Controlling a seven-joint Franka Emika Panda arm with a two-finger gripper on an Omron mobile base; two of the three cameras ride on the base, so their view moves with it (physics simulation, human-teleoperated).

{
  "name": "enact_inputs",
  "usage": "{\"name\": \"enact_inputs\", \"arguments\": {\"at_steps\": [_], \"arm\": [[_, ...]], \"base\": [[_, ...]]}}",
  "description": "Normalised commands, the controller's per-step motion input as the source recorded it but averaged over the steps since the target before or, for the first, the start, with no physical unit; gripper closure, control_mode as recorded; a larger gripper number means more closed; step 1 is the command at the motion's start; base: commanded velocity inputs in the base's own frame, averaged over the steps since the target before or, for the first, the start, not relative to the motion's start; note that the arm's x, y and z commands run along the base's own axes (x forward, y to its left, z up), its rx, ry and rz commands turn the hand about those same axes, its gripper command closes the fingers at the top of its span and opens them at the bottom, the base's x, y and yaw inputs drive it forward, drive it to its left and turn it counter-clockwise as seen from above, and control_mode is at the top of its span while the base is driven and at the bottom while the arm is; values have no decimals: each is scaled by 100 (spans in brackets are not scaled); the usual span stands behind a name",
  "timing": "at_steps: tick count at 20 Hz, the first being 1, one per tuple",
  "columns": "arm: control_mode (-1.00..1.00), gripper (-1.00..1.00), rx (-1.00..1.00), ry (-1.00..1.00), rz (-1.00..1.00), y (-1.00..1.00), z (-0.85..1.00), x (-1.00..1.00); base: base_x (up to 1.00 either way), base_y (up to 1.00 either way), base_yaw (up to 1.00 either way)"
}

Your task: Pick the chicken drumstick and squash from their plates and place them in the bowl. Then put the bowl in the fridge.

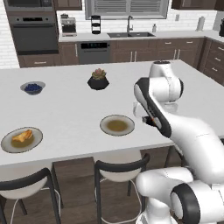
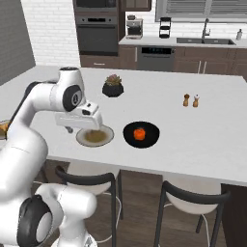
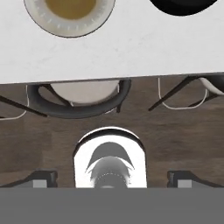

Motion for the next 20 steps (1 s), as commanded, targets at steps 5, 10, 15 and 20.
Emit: {"name": "enact_inputs", "arguments": {"at_steps": [5, 10, 15, 20], "arm": [[-100, -100, -2, -10, 9, 10, 49, -72], [100, -100, 6, 0, 0, 9, 0, -32], [100, -100, 0, 0, 0, 0, 0, 0], [100, -100, 0, 0, 0, 0, 0, 0]], "base": [[0, 0, 0], [-32, 36, 0], [-51, 99, 0], [-24, 100, 0]]}}
